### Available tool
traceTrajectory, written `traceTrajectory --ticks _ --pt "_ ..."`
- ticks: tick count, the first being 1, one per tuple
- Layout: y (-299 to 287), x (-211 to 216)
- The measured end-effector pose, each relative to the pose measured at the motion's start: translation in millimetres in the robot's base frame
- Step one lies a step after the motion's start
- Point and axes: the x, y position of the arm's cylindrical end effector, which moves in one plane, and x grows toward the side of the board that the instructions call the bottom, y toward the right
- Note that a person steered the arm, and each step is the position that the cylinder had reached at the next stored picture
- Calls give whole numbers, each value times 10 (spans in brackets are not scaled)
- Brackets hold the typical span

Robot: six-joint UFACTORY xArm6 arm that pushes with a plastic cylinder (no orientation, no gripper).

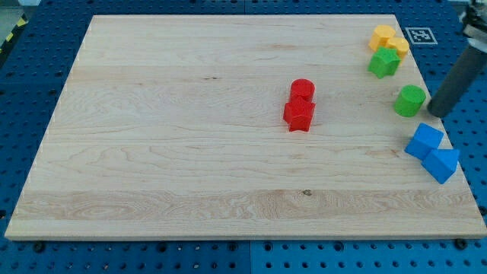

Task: Slide the green circle into the red circle

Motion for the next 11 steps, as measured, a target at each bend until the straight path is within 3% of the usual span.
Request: traceTrajectory --ticks 2,3,4,8,10,11 --pt "-324 -72" --pt "-19 -73" --pt "-112 -75" --pt "-1103 -418" --pt "-1109 -754" --pt "-893 -578"
